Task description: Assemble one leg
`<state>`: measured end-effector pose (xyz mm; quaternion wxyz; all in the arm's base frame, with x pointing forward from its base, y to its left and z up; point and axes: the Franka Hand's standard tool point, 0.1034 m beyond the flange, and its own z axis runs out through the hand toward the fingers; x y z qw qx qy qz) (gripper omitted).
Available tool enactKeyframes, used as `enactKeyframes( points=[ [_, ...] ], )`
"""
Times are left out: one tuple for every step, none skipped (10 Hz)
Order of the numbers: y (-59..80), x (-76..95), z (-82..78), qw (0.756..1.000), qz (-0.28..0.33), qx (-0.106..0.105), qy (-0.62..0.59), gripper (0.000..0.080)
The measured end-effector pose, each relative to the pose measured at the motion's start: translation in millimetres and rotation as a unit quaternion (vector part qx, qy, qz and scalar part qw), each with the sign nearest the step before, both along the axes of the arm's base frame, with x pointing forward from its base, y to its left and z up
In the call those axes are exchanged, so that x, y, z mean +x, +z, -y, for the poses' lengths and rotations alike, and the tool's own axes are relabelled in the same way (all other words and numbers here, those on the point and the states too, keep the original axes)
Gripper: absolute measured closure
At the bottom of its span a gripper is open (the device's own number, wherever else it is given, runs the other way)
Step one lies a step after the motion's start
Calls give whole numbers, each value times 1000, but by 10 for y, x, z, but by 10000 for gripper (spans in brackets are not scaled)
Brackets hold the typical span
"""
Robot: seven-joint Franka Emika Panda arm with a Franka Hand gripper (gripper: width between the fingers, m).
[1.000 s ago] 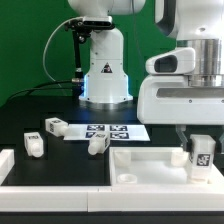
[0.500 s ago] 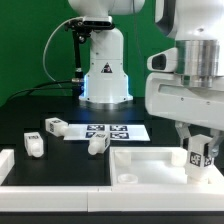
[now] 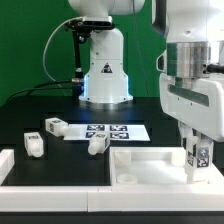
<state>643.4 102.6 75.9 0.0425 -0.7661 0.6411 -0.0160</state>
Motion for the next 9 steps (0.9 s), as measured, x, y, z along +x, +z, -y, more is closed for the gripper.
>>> enactKeyframes(
  points=[
    [6,30,-29,993,17,-13,114,320],
    [1,28,-70,977,24,-20,210,207],
    [-3,18,-82,968,26,-23,249,207],
    [-6,19,-67,964,26,-26,264,167],
    [-8,20,-60,949,27,-31,312,153],
    [-9,20,-56,936,29,-35,349,153],
    [-13,22,-55,910,30,-44,411,151],
    [-17,45,-71,847,37,-64,526,151],
    [-38,42,-77,801,39,-66,594,151]
  ],
)
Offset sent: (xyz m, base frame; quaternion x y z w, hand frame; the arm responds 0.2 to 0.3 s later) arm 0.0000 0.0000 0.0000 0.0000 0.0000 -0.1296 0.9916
